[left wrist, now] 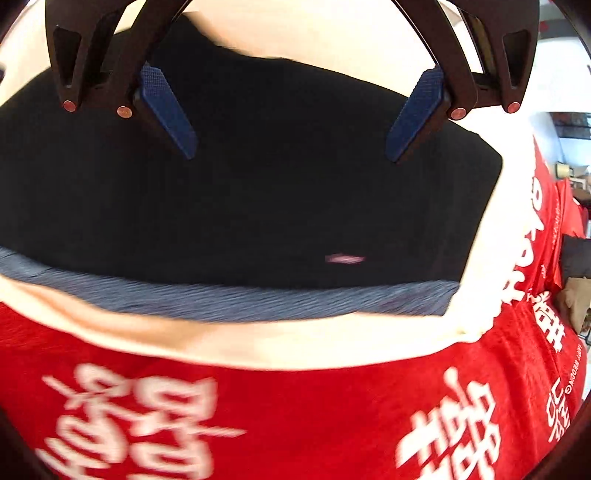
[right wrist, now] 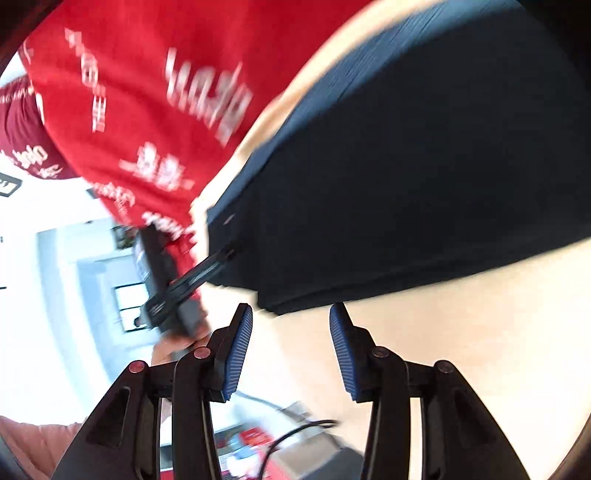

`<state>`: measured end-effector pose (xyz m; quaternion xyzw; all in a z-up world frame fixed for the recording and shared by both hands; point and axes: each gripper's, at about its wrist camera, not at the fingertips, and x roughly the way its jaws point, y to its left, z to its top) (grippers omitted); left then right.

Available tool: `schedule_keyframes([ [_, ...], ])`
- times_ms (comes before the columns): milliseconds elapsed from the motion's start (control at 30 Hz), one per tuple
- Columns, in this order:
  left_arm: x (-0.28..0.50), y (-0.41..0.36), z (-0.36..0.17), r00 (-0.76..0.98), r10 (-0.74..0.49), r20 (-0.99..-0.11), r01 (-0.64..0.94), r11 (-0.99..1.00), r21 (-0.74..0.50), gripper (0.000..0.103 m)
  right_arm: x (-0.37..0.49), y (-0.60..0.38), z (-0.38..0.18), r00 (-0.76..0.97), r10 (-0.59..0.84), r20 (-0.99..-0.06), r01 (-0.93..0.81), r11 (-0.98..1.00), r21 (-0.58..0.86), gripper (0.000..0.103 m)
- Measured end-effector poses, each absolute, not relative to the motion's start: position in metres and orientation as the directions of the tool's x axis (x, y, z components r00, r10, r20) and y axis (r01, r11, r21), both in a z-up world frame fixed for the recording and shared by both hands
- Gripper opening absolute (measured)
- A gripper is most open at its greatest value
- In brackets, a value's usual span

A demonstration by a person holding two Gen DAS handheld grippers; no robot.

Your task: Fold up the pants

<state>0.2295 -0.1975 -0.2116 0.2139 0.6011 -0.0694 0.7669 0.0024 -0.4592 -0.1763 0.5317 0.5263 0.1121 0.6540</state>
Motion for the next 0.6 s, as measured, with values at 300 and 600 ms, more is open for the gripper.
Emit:
schedule_keyframes([
  [300, 0.275, -0.111, -0.235, 0.276, 0.013, -0.961, 0.404, 0.906, 0.128, 0.103, 0.025, -0.39, -0.23, 0.461, 0.684, -0.565, 0.477, 0.346, 0.808, 0.048],
  [600, 0.28, -0.092, -0.241, 0.283, -0.086, -0.955, 0.488, 0.87, 0.066, 0.103, 0.048, -0.401, -0.215, 0.524, 0.618, -0.586, 0.507, 0.327, 0.798, 0.024],
])
